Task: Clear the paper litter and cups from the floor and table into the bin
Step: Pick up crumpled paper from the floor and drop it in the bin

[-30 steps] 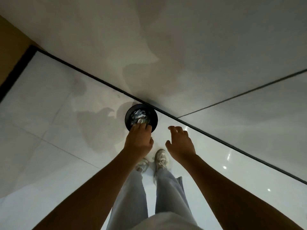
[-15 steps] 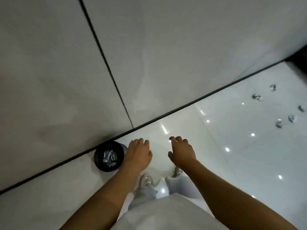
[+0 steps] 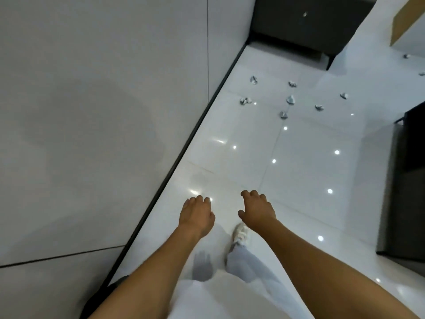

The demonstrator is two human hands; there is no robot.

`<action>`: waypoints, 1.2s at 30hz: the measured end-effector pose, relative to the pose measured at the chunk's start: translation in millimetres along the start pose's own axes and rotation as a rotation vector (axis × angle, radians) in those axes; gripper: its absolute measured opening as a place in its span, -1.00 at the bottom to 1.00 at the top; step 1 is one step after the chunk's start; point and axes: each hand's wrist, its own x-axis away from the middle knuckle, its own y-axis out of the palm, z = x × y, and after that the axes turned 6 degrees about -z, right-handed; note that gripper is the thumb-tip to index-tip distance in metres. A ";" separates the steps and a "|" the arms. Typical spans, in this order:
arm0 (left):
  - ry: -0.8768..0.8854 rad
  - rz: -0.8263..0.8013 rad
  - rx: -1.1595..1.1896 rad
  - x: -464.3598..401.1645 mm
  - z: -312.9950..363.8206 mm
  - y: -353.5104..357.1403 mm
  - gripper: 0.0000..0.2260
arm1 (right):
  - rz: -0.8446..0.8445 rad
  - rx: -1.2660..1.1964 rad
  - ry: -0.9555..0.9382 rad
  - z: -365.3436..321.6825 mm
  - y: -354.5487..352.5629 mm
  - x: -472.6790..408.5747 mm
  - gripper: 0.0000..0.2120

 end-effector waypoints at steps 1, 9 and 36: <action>0.015 -0.002 -0.014 -18.1 17.2 -10.4 -0.69 | 0.009 -0.015 0.017 17.2 -13.0 -11.4 -0.53; 0.079 -0.020 -0.069 -134.3 123.9 -87.4 -0.71 | 0.007 -0.121 0.115 126.8 -103.8 -79.0 -0.56; 0.077 -0.121 -0.159 -571.3 167.7 -391.3 -0.67 | 0.026 -0.357 0.185 207.1 -431.8 -471.3 -0.50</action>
